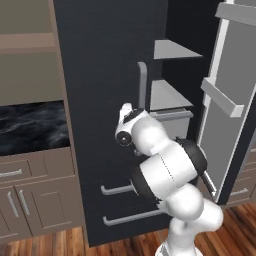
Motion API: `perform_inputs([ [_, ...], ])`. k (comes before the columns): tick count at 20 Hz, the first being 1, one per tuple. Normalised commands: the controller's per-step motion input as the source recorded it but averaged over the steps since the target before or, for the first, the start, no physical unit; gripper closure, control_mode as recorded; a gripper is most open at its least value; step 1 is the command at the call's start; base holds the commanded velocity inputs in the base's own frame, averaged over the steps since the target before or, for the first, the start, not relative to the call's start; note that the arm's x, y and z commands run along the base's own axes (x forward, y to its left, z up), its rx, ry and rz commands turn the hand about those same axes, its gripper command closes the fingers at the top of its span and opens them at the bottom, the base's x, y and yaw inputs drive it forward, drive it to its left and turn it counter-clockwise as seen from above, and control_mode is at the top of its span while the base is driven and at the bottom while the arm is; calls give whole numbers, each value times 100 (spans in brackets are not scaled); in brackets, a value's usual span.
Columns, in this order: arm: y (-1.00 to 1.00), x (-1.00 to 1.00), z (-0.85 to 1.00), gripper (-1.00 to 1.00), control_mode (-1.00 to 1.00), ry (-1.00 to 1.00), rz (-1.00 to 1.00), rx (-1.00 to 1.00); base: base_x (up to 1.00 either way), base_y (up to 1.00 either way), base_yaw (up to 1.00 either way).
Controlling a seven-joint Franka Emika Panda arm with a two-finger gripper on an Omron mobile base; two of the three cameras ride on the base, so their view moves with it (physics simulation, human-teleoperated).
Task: Place the eggplant in the correct fridge rack based on whether it is a fruit or vegetable. Finally, close the fridge door.
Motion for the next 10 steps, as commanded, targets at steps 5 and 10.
perform_inputs([
  [5,-1,63,0,-100,-100,0,40,0,0,0,0],
  [10,23,-29,4,-100,-100,-17,32,-10,0,0,0],
])
